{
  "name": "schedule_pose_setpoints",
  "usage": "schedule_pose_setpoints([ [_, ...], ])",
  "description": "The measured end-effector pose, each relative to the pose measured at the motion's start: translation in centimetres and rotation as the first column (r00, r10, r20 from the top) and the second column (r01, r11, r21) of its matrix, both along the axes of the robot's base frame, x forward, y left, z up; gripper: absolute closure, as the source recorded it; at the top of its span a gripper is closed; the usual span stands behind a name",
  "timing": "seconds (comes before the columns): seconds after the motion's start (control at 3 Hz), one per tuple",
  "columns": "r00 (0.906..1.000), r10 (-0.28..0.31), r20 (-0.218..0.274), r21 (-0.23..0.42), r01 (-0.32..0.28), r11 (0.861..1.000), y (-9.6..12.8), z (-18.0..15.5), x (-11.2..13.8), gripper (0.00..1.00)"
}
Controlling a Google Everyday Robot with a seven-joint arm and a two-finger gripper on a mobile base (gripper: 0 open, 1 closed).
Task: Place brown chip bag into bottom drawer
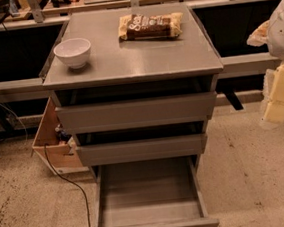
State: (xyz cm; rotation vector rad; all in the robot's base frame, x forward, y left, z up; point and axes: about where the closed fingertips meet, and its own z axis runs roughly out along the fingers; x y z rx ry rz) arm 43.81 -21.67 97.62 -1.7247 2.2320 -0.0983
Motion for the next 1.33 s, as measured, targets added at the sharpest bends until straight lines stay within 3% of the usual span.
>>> schedule_pose_setpoints([
  [0.33, 1.0000, 0.000, 0.000, 0.000, 0.000, 1.000, 0.0, 0.0, 0.0, 0.00],
  [1.0, 0.9940, 0.039, 0.102, 0.006, -0.040, 0.999, 0.4, 0.3, 10.3, 0.00],
  [1.33, 0.9874, 0.050, 0.150, 0.018, -0.054, 0.998, 2.1, 0.5, 16.4, 0.00],
])
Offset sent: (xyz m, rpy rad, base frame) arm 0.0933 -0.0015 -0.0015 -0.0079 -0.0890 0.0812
